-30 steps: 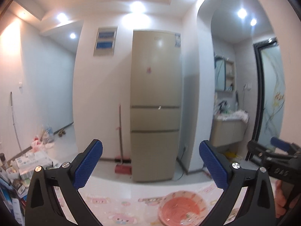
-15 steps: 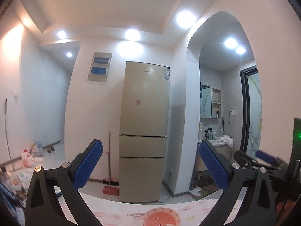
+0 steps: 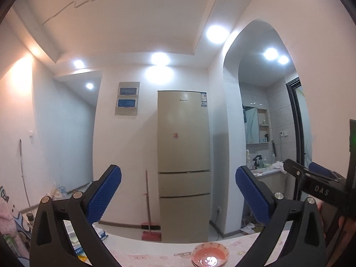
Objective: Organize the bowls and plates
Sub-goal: 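Raise both tools away from the stacked bowls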
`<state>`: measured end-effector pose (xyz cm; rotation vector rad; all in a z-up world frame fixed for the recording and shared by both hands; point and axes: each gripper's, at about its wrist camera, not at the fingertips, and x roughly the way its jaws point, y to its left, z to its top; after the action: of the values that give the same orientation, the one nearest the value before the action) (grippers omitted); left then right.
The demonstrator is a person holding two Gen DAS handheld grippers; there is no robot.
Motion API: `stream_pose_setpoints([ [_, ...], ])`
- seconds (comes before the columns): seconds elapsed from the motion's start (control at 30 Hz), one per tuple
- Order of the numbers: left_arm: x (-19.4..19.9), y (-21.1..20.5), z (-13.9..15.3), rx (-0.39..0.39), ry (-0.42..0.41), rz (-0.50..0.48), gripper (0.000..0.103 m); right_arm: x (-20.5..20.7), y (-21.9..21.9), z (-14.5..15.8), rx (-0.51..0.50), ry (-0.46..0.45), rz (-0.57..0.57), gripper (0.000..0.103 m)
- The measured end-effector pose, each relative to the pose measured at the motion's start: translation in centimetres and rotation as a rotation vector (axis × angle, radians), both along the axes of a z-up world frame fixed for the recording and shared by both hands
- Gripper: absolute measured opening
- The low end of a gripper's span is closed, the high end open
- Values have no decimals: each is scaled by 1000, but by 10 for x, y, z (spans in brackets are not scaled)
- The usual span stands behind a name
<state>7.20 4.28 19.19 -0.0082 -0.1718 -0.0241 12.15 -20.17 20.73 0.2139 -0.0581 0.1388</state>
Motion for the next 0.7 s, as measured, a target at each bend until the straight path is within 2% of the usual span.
stream_pose_setpoints([
  [0.07,-5,6,-4,-8,-1,1,102,-4,1,2,5,12,43,103],
  [0.13,-9,7,-9,17,-9,24,102,-8,6,3,4,27,81,103],
  [0.27,0,2,-24,95,-16,169,102,-8,15,-4,24,7,26,103],
  [0.3,3,3,-28,98,-19,202,102,-8,18,-9,20,-12,7,103],
  [0.37,10,8,-36,79,-15,274,102,-1,20,-14,-1,-25,37,103],
  [0.43,13,17,-45,67,-2,229,102,8,24,-18,-20,18,26,103],
  [0.47,17,21,-47,59,30,198,102,10,26,-21,-29,24,16,103],
  [0.57,25,35,-53,-3,104,177,102,13,32,-27,-54,17,-22,103],
  [0.7,27,48,-60,-38,199,93,102,12,42,-32,-80,-20,-17,103],
])
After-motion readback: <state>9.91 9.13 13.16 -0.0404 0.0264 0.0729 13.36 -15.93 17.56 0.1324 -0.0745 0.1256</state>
